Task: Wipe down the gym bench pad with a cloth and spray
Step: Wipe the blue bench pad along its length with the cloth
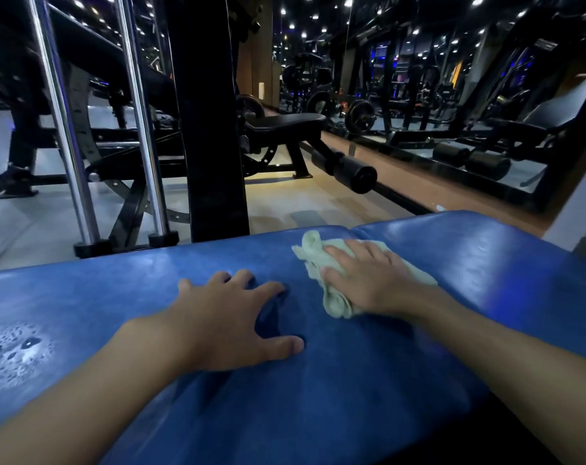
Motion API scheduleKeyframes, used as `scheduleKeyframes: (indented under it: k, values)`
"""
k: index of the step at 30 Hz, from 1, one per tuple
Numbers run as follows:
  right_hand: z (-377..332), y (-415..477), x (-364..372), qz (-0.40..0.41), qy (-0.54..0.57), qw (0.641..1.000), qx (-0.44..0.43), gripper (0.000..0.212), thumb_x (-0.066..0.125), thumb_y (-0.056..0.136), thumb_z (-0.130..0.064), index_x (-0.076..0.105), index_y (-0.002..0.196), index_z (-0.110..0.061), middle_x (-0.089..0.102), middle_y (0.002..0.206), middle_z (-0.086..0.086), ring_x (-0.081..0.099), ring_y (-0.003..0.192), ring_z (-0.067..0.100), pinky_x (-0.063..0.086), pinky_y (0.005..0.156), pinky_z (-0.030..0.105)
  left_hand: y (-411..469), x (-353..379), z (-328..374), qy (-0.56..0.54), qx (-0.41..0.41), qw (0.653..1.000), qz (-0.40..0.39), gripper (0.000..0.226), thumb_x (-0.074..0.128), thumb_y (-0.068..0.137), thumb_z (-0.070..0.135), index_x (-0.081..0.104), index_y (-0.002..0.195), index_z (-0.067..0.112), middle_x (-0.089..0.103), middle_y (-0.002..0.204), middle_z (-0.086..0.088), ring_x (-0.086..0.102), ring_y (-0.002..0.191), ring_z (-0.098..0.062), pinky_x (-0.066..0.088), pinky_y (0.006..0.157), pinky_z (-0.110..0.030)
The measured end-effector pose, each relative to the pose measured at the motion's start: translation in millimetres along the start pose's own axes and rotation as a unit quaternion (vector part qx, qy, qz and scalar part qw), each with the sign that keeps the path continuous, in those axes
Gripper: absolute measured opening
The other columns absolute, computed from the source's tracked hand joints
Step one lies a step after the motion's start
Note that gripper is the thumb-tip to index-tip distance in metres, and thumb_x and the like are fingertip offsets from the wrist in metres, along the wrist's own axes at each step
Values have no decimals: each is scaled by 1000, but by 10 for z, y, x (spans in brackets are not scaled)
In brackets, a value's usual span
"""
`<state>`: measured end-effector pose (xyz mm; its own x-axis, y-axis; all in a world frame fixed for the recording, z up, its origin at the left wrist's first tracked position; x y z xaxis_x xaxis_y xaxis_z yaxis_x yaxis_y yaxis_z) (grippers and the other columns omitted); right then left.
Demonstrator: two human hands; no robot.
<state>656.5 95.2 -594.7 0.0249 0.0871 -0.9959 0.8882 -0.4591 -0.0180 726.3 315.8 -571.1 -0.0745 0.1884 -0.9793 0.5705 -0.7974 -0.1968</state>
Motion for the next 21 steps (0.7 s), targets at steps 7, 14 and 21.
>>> scheduleKeyframes:
  k: [7,14,21]
  values:
    - [-167,876,-39,-30,19,999,31,62,15,94,-63,13,153,-44,13,164,-1,9,150,26,9,118,53,0,41,-7,20,7,1000,9,94,13,63,96,-1,146,53,19,157,8,16,146,-19,27,107,-54]
    - [-161,483,12,-5,16,1000,21,60,12,94,-61,13,151,-43,9,164,-1,4,150,25,4,118,51,-13,60,-20,7,5,1000,27,96,7,60,97,4,146,54,24,155,8,19,144,-19,28,106,-54]
    - [-64,-677,52,-8,-27,1000,-11,79,-5,77,-70,4,152,-46,2,165,-2,-2,151,24,1,119,52,-46,34,3,-11,-4,1000,18,88,23,73,93,15,148,50,26,155,6,24,144,-21,28,107,-55]
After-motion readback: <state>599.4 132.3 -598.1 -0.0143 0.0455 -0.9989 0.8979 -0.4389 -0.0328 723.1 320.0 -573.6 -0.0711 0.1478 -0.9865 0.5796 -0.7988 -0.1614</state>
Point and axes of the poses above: each hand's wrist, its own y-axis towards the middle knuckle, its own x-axis out of the palm, z = x × y, the point moved 3 cm from there along y, towards the middle knuckle
